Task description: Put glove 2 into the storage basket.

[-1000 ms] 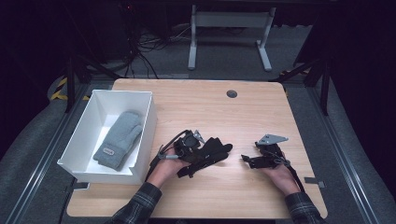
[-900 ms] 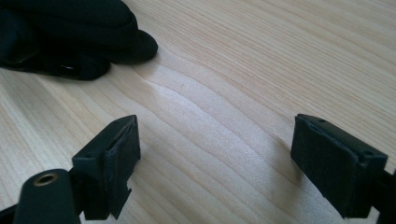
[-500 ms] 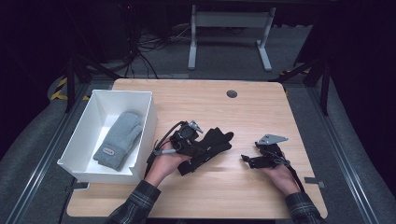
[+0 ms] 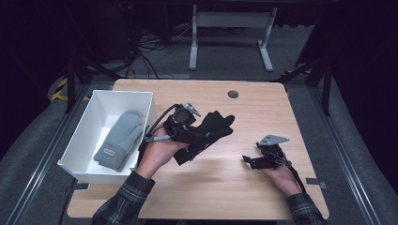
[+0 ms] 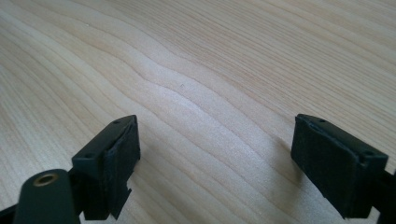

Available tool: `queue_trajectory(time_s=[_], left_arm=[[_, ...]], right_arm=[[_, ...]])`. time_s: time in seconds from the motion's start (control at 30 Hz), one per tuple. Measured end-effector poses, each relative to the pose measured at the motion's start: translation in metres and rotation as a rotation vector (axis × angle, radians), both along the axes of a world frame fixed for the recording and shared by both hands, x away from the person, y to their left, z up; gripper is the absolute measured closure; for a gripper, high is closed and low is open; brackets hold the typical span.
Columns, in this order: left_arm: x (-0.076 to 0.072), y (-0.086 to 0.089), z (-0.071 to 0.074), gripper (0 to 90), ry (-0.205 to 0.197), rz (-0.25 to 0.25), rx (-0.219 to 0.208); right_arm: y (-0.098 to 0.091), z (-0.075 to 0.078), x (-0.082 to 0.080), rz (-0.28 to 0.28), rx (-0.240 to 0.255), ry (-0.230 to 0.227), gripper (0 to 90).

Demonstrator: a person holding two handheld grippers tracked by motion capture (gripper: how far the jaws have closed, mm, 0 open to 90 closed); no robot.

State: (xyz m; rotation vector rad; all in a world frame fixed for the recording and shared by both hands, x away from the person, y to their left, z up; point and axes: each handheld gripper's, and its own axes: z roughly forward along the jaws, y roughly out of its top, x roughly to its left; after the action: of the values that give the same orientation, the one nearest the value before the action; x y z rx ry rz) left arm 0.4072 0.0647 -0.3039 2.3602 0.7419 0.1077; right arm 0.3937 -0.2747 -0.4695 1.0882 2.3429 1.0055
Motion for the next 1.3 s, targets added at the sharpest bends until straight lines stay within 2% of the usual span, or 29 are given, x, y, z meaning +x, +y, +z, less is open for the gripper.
queue_trajectory(time_s=[0.13, 0.37, 0.6, 0.67, 0.77, 0.8, 0.87, 0.9, 0.93, 1.07, 1.17, 1.3], left_arm=[[0.001, 0.014, 0.017, 66.3, -0.013, 0.02, 0.006], [0.0, 0.041, 0.038, 66.2, -0.036, 0.068, 0.008], [0.0, 0.077, 0.049, 66.3, -0.057, 0.142, 0.014], [0.0, 0.093, 0.051, 66.2, -0.061, 0.182, 0.012], [0.0, 0.112, 0.051, 66.2, -0.06, 0.226, 0.014], [0.001, 0.121, 0.05, 66.3, -0.06, 0.254, 0.016], [0.0, 0.128, 0.05, 66.3, -0.064, 0.272, 0.019], [0.001, 0.141, 0.048, 66.2, -0.06, 0.301, 0.017], [0.001, 0.141, 0.048, 66.2, -0.06, 0.301, 0.017], [0.002, 0.165, 0.044, 66.2, -0.056, 0.373, 0.022], [0.004, 0.181, 0.038, 66.2, -0.049, 0.42, 0.026], [0.01, 0.201, 0.022, 66.2, -0.02, 0.493, 0.044]], right_arm=[[0.0, 0.0, 0.0, -0.001, 0.0, 0.0, 16.2], [0.0, 0.0, 0.0, -0.001, 0.0, 0.0, 16.1], [0.0, 0.0, 0.0, -0.003, 0.0, 0.001, 16.1], [0.0, 0.0, 0.0, -0.002, 0.0, 0.0, 16.1], [0.0, 0.0, 0.0, -0.003, 0.0, 0.0, 16.1], [0.0, 0.0, 0.0, -0.003, 0.0, 0.0, 16.0], [0.0, 0.0, 0.0, -0.003, 0.0, 0.0, 16.1], [0.0, 0.0, 0.0, -0.003, 0.0, 0.0, 16.1], [0.0, 0.0, 0.0, -0.003, 0.0, 0.0, 16.1], [0.001, 0.0, 0.0, -0.005, 0.0, 0.0, 16.0], [0.001, 0.0, 0.0, -0.005, 0.0, 0.0, 16.0], [0.001, 0.0, 0.0, -0.006, 0.0, -0.001, 16.0]])
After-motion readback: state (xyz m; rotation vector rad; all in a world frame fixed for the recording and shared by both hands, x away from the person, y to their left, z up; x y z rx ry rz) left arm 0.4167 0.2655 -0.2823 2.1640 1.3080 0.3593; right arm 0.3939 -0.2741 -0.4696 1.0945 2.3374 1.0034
